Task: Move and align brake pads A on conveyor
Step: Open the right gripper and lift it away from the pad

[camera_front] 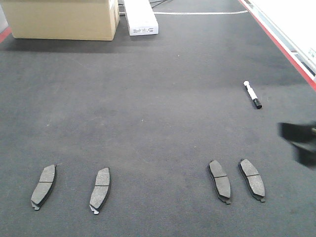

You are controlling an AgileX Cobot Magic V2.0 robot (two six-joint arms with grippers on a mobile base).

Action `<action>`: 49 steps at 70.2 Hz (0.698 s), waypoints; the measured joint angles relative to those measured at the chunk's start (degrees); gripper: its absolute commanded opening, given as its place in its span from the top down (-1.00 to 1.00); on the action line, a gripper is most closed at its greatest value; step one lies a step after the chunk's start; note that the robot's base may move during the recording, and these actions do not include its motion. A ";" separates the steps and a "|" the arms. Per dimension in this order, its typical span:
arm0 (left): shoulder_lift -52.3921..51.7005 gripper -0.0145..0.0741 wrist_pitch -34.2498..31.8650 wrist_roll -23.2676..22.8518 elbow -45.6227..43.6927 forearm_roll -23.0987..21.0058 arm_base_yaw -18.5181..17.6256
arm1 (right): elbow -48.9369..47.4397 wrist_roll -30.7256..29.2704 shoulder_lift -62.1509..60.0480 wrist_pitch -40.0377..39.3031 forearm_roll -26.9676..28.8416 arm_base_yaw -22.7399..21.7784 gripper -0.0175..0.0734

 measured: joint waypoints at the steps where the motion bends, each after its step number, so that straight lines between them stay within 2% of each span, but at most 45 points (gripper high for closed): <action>1: 0.00 -0.28 -0.10 0.00 0.00 0.00 0.00 | 0.74 0.00 -1.82 -0.16 -0.09 0.00 -0.54; 19: 0.00 -0.28 -4.72 -0.22 0.00 0.00 0.00 | 11.24 0.00 -19.10 -1.26 -1.64 0.00 -0.54; 30: 0.00 -0.28 -5.15 -0.47 0.00 0.00 0.00 | 17.96 0.00 -27.49 -2.57 -1.64 0.00 -0.54; 42: 0.00 -0.28 -5.09 -1.29 0.00 0.00 0.00 | 25.20 0.72 -39.58 -7.19 -1.64 0.00 -0.54; 49: 0.61 -0.28 -5.04 -1.62 0.14 0.00 0.00 | 28.61 0.72 -43.66 -13.27 -2.19 0.00 -0.54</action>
